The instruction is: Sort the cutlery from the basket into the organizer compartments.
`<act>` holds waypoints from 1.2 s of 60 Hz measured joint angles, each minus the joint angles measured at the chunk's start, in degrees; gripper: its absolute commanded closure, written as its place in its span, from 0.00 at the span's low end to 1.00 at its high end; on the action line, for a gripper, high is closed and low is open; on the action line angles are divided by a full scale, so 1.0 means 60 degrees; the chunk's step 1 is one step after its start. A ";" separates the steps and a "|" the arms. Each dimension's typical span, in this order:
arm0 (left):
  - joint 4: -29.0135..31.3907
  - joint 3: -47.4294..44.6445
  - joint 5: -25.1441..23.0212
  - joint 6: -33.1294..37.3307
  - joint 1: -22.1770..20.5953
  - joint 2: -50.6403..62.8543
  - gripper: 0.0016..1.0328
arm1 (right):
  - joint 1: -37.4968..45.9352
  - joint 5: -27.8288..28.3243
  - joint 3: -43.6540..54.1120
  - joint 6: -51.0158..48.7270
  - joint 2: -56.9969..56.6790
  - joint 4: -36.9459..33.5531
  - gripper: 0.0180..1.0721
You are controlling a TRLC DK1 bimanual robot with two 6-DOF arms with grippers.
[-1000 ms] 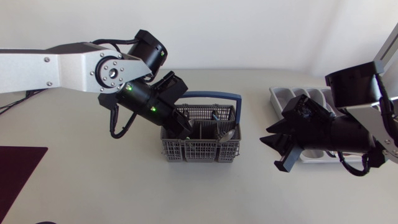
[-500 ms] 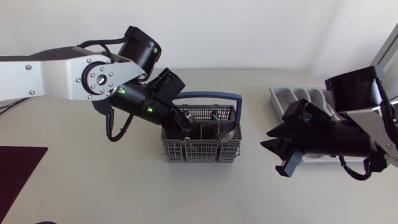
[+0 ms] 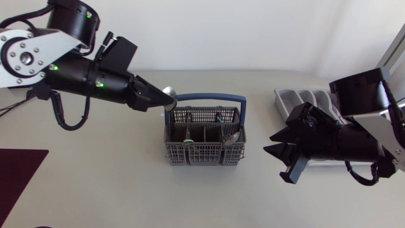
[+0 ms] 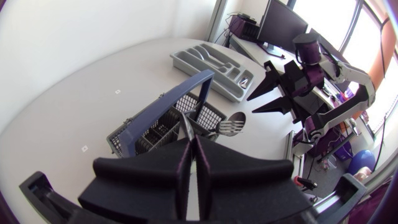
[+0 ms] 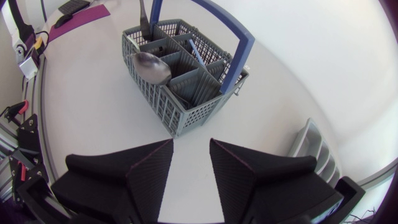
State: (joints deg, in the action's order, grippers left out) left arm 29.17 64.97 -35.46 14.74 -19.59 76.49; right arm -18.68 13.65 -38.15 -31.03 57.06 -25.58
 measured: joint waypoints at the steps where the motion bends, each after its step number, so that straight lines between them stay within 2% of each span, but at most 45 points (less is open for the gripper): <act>1: 0.0007 -0.0025 -0.0066 0.0000 0.0047 -0.0080 0.97 | 0.0000 0.0000 0.0000 0.0000 -0.0036 -0.0018 0.54; 12: 0.0022 -0.0204 -0.0583 0.0007 0.0310 -0.1239 0.97 | 0.0000 -0.0029 -0.0047 0.0000 -0.0605 -0.0248 0.53; 26: 0.0018 -0.0215 -0.0878 0.0051 0.0127 -0.2266 0.97 | 0.0025 -0.0040 -0.0178 -0.0015 -0.1712 -0.0506 0.53; 35: 0.0022 -0.0222 -0.0958 0.0113 -0.0506 -0.2459 0.97 | 0.0204 -0.0066 -0.0412 -0.0047 -0.2251 -0.0940 0.52; 38: 0.0022 -0.0222 -0.0980 0.0117 -0.0754 -0.2477 0.97 | 0.0240 -0.0066 -0.0503 -0.0058 -0.2386 -0.1126 0.42; 42: 0.0022 -0.0222 -0.0980 0.0117 -0.1096 -0.2473 0.97 | 0.0262 -0.0058 -0.0579 -0.0117 -0.2557 -0.1373 0.22; 45: 0.0022 -0.0222 -0.0980 0.0117 -0.1377 -0.2473 0.97 | 0.0280 -0.0011 -0.0608 -0.0160 -0.2688 -0.1617 0.13; 48: 0.0022 -0.0219 -0.0980 0.0117 -0.1679 -0.2455 0.97 | 0.0302 0.0095 -0.0608 -0.0200 -0.2830 -0.1876 0.10; 65: 0.0160 0.0120 -0.0976 0.0117 -0.2958 -0.1785 0.97 | -0.0295 0.0455 -0.0703 -0.0270 -0.3424 -0.2466 0.10; 72: 0.0164 0.0324 -0.0980 0.0113 -0.3490 -0.1508 0.97 | -0.0747 0.0732 -0.0732 -0.0251 -0.3464 -0.2466 0.14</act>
State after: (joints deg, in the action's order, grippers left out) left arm 30.15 66.92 -41.34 15.42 -40.53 67.44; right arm -23.16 18.04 -42.54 -32.53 36.27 -40.38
